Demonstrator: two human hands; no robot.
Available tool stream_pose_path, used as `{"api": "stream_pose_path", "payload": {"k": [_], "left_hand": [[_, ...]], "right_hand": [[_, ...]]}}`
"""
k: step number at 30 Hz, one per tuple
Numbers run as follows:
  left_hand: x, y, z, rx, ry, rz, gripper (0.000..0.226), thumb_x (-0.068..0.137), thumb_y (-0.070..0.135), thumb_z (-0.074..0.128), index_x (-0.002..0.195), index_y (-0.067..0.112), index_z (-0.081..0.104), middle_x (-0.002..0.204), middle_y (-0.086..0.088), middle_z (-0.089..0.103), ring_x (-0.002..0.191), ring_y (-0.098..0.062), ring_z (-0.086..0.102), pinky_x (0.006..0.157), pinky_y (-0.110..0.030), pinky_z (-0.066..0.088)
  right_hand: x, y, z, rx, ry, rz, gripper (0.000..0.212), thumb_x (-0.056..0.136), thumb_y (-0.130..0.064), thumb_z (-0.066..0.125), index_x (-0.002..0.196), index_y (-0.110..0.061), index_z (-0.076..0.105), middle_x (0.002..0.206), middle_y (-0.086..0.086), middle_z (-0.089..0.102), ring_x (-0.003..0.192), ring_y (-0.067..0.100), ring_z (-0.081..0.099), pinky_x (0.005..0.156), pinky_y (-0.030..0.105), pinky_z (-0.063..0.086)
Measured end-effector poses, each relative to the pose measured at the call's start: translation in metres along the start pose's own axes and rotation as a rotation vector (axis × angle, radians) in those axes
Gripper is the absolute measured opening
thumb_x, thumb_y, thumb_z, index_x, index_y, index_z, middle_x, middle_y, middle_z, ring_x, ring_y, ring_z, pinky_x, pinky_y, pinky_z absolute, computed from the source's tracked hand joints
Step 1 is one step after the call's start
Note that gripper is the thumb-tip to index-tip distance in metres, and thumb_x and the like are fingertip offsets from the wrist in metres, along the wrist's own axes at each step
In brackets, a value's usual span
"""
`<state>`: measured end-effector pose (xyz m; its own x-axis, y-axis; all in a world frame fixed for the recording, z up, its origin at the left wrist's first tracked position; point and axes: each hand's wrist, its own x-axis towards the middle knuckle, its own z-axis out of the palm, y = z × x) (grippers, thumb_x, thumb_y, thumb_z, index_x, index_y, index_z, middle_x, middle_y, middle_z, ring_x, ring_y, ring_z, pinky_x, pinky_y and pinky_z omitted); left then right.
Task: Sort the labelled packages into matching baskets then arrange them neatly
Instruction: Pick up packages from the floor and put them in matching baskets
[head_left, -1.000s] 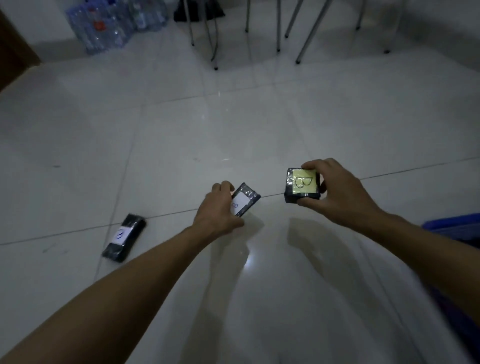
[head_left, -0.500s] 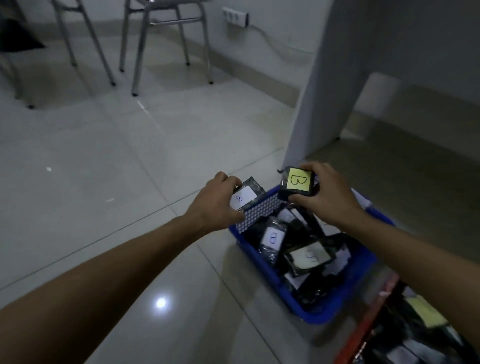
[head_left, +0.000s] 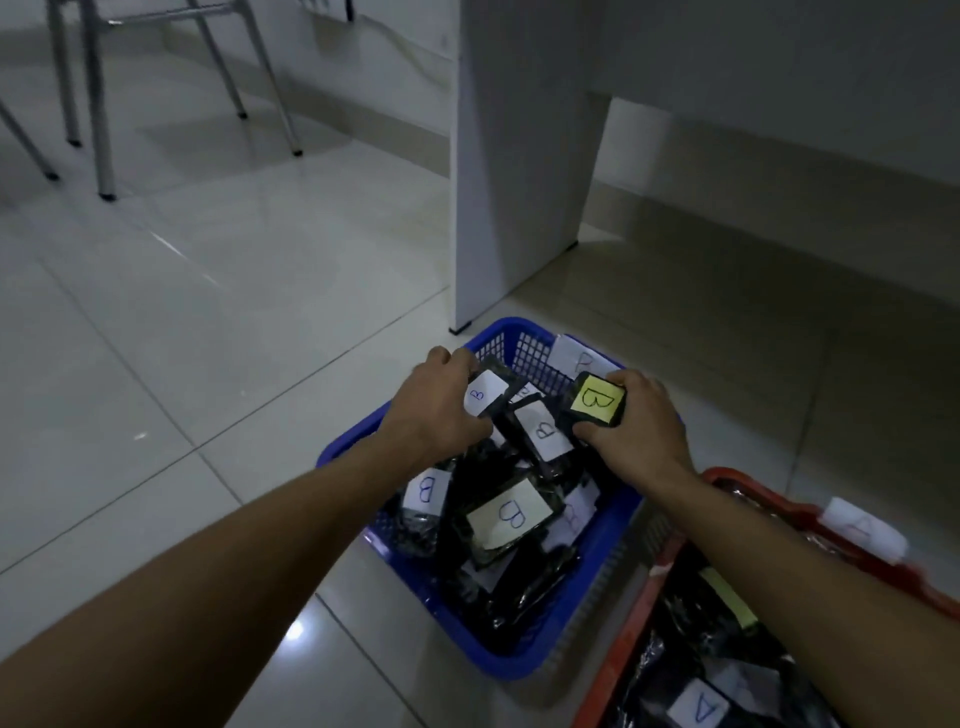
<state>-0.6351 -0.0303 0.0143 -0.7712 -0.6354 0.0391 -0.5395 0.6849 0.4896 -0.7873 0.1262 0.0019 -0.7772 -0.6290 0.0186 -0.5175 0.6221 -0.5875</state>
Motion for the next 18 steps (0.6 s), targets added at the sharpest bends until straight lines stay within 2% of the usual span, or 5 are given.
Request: {"api": "stream_pose_path", "payload": {"k": [3, 6, 11, 14, 18], "left_hand": [[0.019, 0.014, 0.018, 0.012, 0.039, -0.006, 0.06, 0.074, 0.026, 0.075, 0.127, 0.016, 0.047, 0.12, -0.009, 0.047, 0.106, -0.026, 0.052, 0.086, -0.035, 0.047], [0.041, 0.024, 0.034, 0.042, 0.066, -0.011, 0.062, 0.075, 0.026, 0.076, 0.127, 0.016, 0.045, 0.123, -0.01, 0.047, 0.109, -0.026, 0.05, 0.09, -0.037, 0.046], [0.064, 0.029, 0.057, 0.042, 0.054, 0.018, 0.053, 0.079, 0.023, 0.072, 0.124, 0.013, 0.045, 0.124, -0.01, 0.048, 0.11, -0.027, 0.05, 0.087, -0.034, 0.042], [0.065, 0.026, 0.068, -0.008, 0.008, 0.011, 0.049, 0.078, 0.019, 0.071, 0.121, 0.014, 0.048, 0.122, -0.008, 0.051, 0.11, -0.024, 0.051, 0.088, -0.033, 0.044], [0.058, 0.021, 0.068, 0.004, 0.008, 0.042, 0.05, 0.079, 0.03, 0.072, 0.123, 0.019, 0.051, 0.123, -0.003, 0.055, 0.112, -0.021, 0.051, 0.094, -0.039, 0.047]], "right_hand": [[0.005, 0.006, 0.003, 0.017, 0.059, 0.063, 0.067, 0.083, -0.02, 0.076, 0.139, -0.018, 0.04, 0.135, 0.004, 0.04, 0.115, 0.02, 0.05, 0.084, 0.025, 0.035], [0.01, 0.011, 0.007, -0.002, 0.073, 0.078, 0.065, 0.084, -0.015, 0.075, 0.137, -0.016, 0.038, 0.134, 0.005, 0.038, 0.106, 0.017, 0.048, 0.083, 0.024, 0.035], [0.016, 0.018, 0.021, -0.046, -0.021, 0.086, 0.059, 0.083, -0.013, 0.075, 0.13, -0.017, 0.04, 0.133, 0.005, 0.039, 0.106, 0.02, 0.05, 0.08, 0.027, 0.039], [0.019, 0.018, 0.023, -0.081, -0.097, 0.076, 0.054, 0.083, -0.011, 0.072, 0.127, -0.018, 0.042, 0.13, 0.005, 0.039, 0.101, 0.02, 0.048, 0.075, 0.027, 0.035], [0.024, 0.015, 0.015, -0.154, -0.139, 0.045, 0.053, 0.08, -0.014, 0.073, 0.126, -0.017, 0.046, 0.129, 0.006, 0.041, 0.106, 0.026, 0.052, 0.072, 0.029, 0.037]]}}
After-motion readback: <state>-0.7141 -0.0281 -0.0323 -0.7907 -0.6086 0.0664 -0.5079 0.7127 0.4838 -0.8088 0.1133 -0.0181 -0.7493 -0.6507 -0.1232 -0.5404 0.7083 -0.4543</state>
